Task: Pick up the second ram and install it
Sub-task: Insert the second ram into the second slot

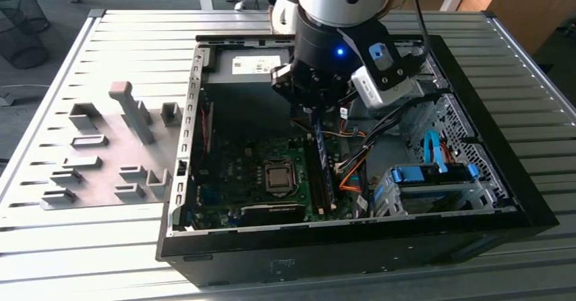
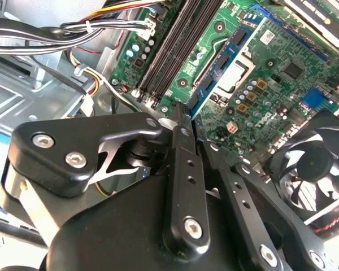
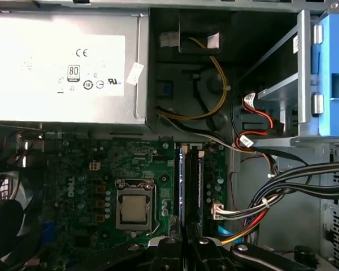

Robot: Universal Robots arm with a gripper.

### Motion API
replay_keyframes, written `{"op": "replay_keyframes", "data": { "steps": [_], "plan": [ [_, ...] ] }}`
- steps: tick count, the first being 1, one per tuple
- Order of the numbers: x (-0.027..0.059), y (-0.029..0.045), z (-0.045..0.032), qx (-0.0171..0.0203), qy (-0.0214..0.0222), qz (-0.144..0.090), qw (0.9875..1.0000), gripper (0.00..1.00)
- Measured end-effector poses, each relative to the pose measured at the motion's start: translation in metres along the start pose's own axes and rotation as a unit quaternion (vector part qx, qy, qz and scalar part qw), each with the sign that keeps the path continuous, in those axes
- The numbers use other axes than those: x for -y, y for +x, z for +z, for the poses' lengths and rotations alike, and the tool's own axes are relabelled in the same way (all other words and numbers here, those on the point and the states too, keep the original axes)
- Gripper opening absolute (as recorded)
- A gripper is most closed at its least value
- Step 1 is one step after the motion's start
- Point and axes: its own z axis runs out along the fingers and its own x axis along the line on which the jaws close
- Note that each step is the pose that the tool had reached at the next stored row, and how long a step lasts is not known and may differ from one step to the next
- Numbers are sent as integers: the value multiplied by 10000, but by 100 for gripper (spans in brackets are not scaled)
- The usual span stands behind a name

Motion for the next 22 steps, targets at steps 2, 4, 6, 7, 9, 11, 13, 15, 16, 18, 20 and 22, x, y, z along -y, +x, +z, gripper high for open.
{"op": "replay_keyframes", "data": {
  "steps": [2,4,6,7,9,11,13,15,16,18,20,22],
  "plan": [
    [4,1,36,0,0,0,10000,14],
    [5,1,59,0,0,0,10000,14],
    [5,1,58,0,1,0,10000,14],
    [5,1,58,0,1,0,10000,14],
    [5,1,59,0,2,0,10000,14],
    [5,1,58,0,2,0,10000,14],
    [5,0,59,0,1,0,10000,14],
    [5,1,59,0,1,0,10000,14],
    [5,1,59,0,1,0,10000,14],
    [5,-1,60,0,1,0,10000,14],
    [5,-14,63,0,1,0,10000,14],
    [6,-37,77,0,0,0,10000,14]
  ]
}}
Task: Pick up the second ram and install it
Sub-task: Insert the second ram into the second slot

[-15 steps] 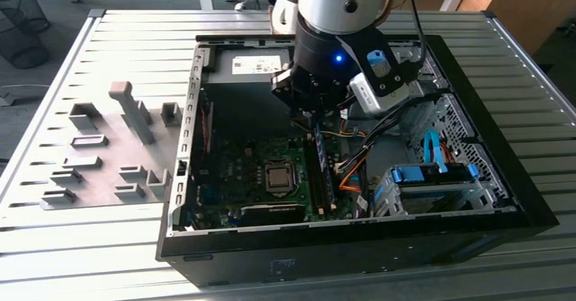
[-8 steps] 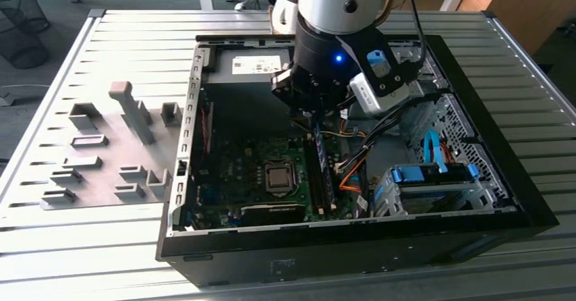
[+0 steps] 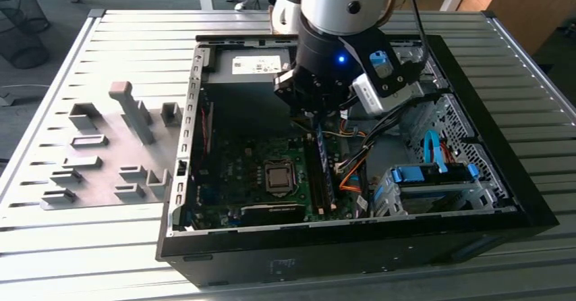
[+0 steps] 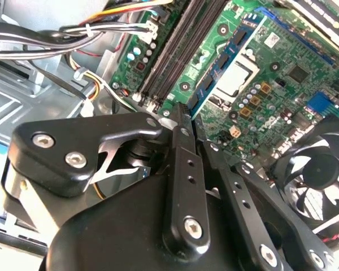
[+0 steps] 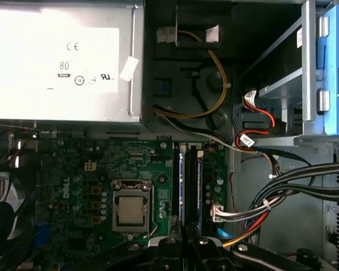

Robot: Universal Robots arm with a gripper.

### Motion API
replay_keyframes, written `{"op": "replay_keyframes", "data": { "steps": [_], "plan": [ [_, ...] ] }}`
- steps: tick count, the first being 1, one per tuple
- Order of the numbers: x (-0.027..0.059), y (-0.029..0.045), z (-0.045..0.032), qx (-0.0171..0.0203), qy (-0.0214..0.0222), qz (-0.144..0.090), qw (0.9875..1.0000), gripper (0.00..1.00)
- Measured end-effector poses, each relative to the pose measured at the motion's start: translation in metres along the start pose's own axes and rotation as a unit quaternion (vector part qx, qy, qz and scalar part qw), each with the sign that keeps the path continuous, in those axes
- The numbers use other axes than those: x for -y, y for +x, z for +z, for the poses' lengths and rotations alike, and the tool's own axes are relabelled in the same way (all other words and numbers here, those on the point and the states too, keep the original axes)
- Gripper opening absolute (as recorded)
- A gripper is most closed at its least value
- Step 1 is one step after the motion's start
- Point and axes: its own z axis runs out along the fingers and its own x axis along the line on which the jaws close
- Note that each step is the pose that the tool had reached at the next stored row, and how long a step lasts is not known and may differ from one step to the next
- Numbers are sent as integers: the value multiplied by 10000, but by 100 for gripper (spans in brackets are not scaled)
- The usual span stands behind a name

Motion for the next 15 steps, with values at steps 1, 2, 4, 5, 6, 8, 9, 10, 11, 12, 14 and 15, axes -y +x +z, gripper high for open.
{"op": "replay_keyframes", "data": {
  "steps": [1,2,4,5,6,8,9,10,11,12,14,15],
  "plan": [
    [1,-9,15,0,1,0,10000,14],
    [2,-12,35,0,1,0,10000,14],
    [3,-12,71,0,1,1,10000,14],
    [4,-12,88,0,3,1,10000,14],
    [5,-12,106,0,6,3,10000,14],
    [10,-12,129,0,24,14,10000,14],
    [12,-12,134,1,47,21,10000,14],
    [13,-12,140,1,67,28,10000,14],
    [14,-11,153,2,81,41,10000,14],
    [15,-11,170,2,83,57,9999,14],
    [17,-11,202,3,79,78,9999,14],
    [18,-10,219,3,76,86,9999,14]
  ]
}}
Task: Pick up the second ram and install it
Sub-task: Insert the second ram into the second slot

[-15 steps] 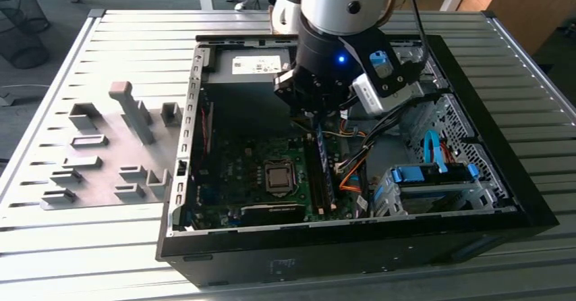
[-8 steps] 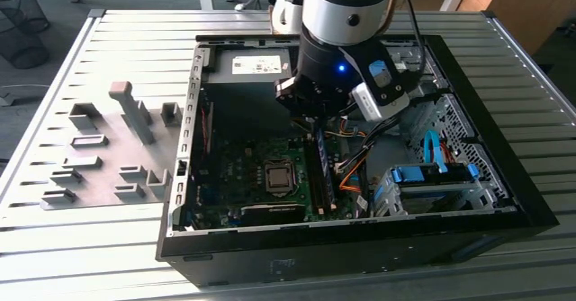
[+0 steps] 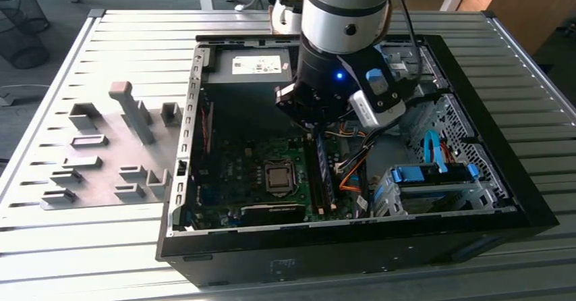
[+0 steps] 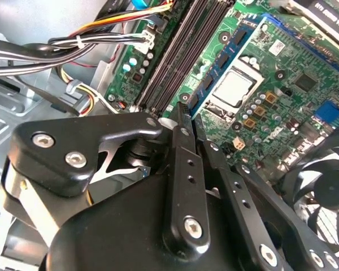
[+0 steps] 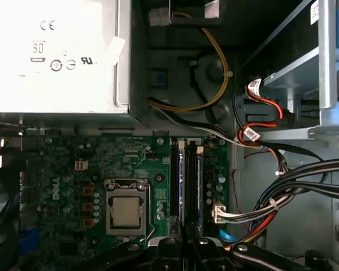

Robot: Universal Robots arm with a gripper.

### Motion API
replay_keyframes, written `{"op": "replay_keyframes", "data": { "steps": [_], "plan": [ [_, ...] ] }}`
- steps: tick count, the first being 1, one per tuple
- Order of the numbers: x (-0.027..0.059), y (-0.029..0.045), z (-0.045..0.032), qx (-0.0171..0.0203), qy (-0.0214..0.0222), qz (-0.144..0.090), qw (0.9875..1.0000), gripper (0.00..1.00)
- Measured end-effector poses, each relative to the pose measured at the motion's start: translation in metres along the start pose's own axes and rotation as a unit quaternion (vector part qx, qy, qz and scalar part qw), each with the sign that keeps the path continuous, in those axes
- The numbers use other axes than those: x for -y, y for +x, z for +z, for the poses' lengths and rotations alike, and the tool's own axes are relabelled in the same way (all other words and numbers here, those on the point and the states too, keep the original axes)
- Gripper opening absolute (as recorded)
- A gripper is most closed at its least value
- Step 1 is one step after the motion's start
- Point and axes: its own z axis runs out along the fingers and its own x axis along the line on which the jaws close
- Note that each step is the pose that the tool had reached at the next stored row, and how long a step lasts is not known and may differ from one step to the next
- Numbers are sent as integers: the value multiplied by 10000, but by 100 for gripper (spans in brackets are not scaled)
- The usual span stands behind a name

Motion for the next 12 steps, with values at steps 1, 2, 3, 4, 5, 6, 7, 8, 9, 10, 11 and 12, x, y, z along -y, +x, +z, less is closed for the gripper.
{"op": "replay_keyframes", "data": {
  "steps": [1,2,3,4,5,6,7,8,9,10,11,12],
  "plan": [
    [1,0,17,0,-4,1,10000,14],
    [3,1,34,0,-7,2,10000,14],
    [6,1,52,0,-7,1,10000,14],
    [8,1,70,-1,-8,1,10000,14],
    [9,1,77,-2,-8,1,10000,14],
    [9,1,77,-2,-7,1,10000,14],
    [9,1,77,-2,-6,1,10000,14],
    [9,1,78,-2,-7,1,10000,14],
    [9,0,79,-2,-7,1,10000,14],
    [9,0,81,-1,-8,2,10000,14],
    [10,-4,88,-1,-10,2,10000,14],
    [11,-13,98,-1,-9,3,10000,14]
  ]
}}
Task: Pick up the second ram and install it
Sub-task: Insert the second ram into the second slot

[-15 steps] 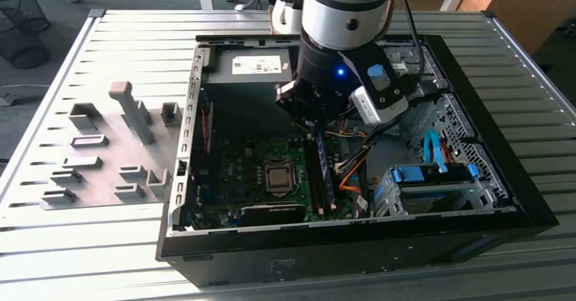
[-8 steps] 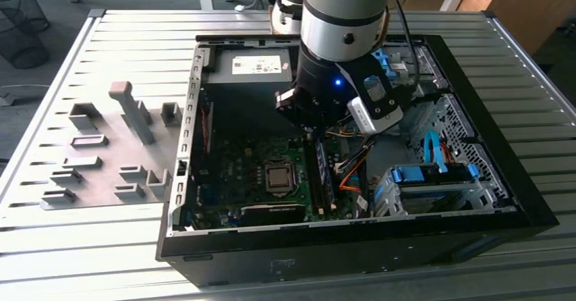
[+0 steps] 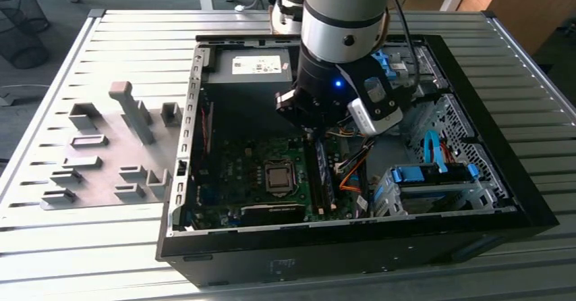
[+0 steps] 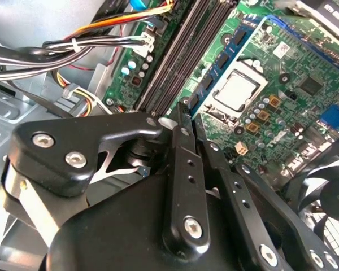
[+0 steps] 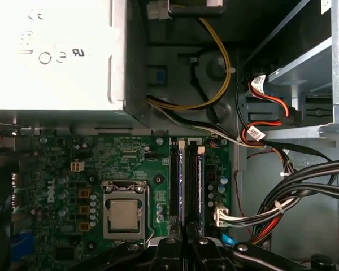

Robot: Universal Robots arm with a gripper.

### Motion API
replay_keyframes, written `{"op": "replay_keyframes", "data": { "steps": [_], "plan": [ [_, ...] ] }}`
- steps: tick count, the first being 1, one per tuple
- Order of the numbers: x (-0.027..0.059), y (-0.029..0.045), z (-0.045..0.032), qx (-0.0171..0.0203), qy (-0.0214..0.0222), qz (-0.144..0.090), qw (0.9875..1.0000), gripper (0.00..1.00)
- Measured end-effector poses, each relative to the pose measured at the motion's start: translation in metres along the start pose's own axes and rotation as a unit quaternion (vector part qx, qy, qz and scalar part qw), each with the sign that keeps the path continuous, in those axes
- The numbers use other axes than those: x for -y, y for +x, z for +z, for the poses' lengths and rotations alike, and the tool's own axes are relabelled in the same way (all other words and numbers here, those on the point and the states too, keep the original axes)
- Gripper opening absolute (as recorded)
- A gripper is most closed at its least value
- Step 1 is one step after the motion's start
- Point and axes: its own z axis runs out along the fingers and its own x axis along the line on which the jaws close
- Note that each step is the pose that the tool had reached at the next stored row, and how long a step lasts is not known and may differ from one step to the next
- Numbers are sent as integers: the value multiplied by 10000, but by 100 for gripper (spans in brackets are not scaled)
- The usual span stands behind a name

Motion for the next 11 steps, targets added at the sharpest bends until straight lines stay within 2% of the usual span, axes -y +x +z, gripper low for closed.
{"op": "replay_keyframes", "data": {
  "steps": [6,11],
  "plan": [
    [7,-16,64,-9,2,6,10000,14],
    [41,-17,139,-33,1,10,10000,14]
  ]
}}
